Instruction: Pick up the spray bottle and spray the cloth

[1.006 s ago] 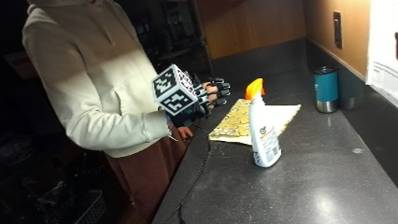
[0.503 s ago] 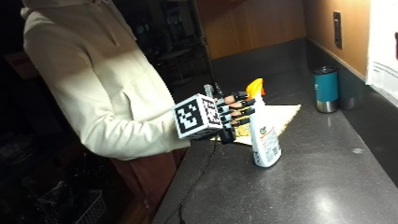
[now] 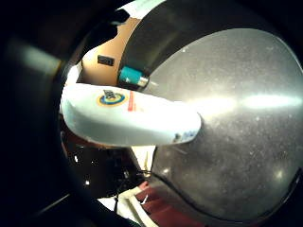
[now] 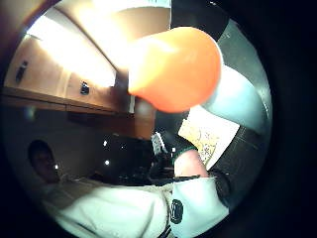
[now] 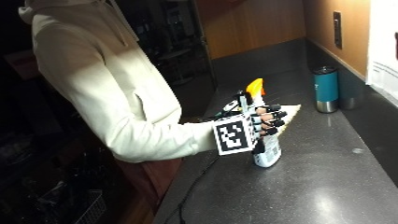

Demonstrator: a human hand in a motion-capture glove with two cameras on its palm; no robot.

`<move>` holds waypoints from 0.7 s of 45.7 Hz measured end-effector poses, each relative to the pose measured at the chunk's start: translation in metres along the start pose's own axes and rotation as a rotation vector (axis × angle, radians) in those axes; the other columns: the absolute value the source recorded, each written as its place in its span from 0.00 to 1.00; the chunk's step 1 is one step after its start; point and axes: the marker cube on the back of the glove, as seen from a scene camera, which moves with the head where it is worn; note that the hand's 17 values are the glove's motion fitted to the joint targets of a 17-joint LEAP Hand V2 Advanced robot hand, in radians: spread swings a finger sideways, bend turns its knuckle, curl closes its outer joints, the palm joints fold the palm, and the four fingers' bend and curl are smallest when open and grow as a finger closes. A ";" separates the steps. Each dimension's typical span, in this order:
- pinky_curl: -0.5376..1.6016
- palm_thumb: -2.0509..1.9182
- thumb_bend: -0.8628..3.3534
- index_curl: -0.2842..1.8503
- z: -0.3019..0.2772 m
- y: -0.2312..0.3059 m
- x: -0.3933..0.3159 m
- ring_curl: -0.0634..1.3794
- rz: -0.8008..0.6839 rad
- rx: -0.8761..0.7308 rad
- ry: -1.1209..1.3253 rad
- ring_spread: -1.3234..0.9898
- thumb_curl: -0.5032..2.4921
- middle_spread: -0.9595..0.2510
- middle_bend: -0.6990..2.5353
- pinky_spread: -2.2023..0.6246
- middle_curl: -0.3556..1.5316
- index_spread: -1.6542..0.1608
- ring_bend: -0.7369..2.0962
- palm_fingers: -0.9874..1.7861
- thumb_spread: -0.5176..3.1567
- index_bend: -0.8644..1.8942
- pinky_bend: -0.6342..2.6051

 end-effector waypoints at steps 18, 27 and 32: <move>0.43 0.67 0.20 0.21 0.006 -0.005 0.001 0.26 0.028 -0.010 -0.046 0.56 0.29 0.78 0.28 0.83 0.37 0.74 0.41 0.42 0.39 0.35 0.34; 0.43 0.67 0.20 0.21 0.012 -0.005 0.001 0.26 0.051 0.004 -0.066 0.56 0.29 0.79 0.29 0.83 0.37 0.75 0.41 0.41 0.39 0.35 0.34; 0.43 0.67 0.20 0.20 0.015 -0.010 0.003 0.26 0.071 0.026 -0.065 0.56 0.29 0.79 0.29 0.83 0.37 0.75 0.42 0.41 0.39 0.34 0.35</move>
